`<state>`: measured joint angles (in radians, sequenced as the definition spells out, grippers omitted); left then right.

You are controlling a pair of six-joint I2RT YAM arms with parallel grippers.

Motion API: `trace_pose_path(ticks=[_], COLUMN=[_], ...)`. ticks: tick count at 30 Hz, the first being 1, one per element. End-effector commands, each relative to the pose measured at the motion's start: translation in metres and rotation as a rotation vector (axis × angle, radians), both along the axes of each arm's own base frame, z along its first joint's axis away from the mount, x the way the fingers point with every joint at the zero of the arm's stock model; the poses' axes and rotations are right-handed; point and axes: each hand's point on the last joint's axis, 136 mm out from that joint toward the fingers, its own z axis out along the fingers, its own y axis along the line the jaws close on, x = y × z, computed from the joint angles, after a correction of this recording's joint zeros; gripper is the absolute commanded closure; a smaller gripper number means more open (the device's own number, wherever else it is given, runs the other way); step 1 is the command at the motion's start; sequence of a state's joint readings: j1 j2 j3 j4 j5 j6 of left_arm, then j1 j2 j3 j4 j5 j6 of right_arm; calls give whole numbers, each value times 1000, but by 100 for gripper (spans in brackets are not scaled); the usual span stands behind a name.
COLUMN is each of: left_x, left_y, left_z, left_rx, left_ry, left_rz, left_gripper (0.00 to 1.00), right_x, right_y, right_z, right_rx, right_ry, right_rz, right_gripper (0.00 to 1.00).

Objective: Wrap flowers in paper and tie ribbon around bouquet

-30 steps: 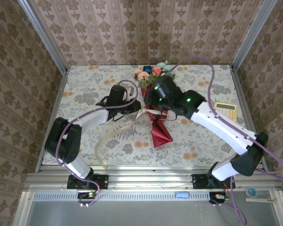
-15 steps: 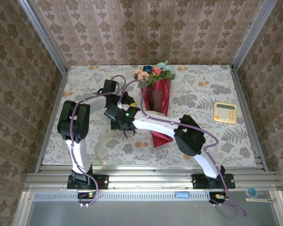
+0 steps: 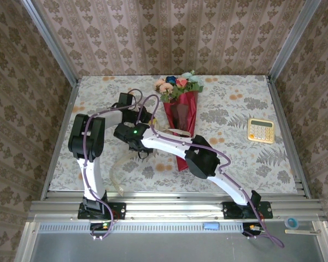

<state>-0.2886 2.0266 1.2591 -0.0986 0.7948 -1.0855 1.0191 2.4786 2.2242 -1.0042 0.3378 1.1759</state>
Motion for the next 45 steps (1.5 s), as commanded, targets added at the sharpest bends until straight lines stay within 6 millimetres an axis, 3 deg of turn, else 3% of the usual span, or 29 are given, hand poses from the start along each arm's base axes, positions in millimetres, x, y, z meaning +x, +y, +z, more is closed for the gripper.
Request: trace_pose_path(ticks=[1,7,13,18,22,30,32,34,41,45], left_x=[1,-1,0,1,2,4,4,4,5,1], left_y=[-7,-4,1,-1,-1,-2,-2,-2,-8,-18], left_z=[15,0,-7,-9,-11,-10,-9,-8,2,8], left_rx=[-28,-48,-58,-64,-67,-73,-74,-75,-86,-89], left_ry=[-7,87,133,151,161,165,164,164,140,121], left_rz=[-22,-3,15,14,16,7,5,5,-1,-13], left_gripper=[100,100,100,100,100,100,100,100,100,100], right_x=[1,6,17,23,20,15,16,18,26,16], right_y=[-29,-28,-30,-18,-19,-21,-22,-23,-25,-41], right_z=[-12,-30,-20,-3,-15,-51,-51,-43,40,52], right_rx=[-74,37,27,27,-28,-41,-38,-28,108,161], right_ry=[-3,13,-33,-98,-57,9,13,2,-103,-17], right_rz=[-79,-92,-83,-23,-16,-48,-56,-65,-3,39], right_gripper=[38,40,40,39,40,66,85,100,100,100])
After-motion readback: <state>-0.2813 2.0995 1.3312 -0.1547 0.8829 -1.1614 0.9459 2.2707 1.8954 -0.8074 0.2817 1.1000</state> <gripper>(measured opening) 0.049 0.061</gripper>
